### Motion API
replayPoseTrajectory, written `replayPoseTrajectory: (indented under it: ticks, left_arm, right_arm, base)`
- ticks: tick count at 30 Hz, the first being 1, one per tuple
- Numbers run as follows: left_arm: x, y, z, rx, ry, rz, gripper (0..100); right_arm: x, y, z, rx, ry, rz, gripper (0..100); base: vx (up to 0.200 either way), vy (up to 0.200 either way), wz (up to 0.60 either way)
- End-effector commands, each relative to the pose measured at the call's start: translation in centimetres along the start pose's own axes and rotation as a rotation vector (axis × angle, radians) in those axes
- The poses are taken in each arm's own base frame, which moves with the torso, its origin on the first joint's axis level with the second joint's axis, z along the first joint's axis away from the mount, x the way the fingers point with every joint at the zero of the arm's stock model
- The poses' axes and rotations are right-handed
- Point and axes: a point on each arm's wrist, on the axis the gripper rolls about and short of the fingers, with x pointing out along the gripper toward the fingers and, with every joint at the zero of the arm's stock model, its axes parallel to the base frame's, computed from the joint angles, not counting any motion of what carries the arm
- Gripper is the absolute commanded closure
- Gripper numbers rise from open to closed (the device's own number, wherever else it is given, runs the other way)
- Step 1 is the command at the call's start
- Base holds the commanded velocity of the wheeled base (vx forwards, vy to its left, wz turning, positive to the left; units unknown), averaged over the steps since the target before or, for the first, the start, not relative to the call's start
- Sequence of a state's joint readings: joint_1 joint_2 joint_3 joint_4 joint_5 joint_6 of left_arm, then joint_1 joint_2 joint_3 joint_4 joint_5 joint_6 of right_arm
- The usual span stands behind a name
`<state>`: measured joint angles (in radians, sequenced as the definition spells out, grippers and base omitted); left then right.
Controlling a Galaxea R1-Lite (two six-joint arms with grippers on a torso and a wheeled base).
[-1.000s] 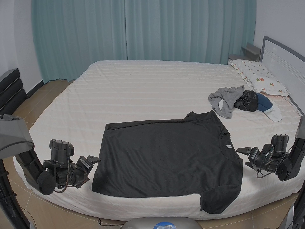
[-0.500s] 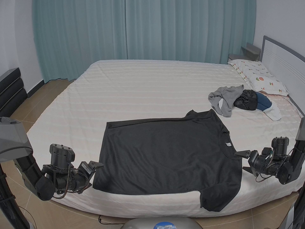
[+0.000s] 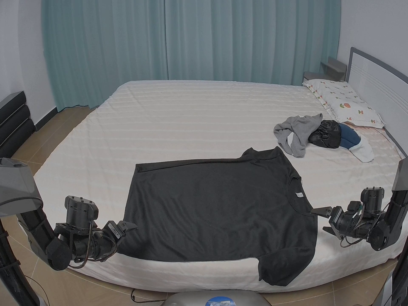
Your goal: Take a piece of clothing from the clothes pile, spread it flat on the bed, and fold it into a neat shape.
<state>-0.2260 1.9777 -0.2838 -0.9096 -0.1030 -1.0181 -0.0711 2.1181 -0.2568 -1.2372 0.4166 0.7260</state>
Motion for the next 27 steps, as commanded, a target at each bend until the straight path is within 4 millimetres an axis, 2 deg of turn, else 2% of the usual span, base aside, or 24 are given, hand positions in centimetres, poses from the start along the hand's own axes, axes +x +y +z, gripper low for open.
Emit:
replayPoseTrajectory:
  ticks: [1,5,10,20,27]
  left_arm:
    - [0.0,1.0,-0.1,0.023,0.010,0.042,0]
    - [0.3,1.4,-0.1,0.032,0.017,0.063,0]
    - [2.0,2.8,-0.6,0.099,0.063,0.132,0]
    - [3.5,2.8,0.8,0.141,0.029,0.121,0]
    - [3.6,3.2,1.0,0.197,0.037,0.125,0]
  right_arm:
    - [0.4,-0.7,-1.0,-0.013,0.029,-0.012,0]
    - [0.7,-1.1,-1.5,-0.026,0.016,0.001,0]
    - [1.1,-1.4,-1.8,-0.030,0.020,0.003,0]
    - [1.2,-1.4,-1.7,-0.032,0.016,0.006,0]
    - [1.2,-1.4,-1.6,-0.033,0.014,0.008,0]
  base:
    - [0.000,0.000,0.00]
    - [0.000,0.000,0.00]
    - [0.000,0.000,0.00]
    - [0.000,0.000,0.00]
    - [0.000,0.000,0.00]
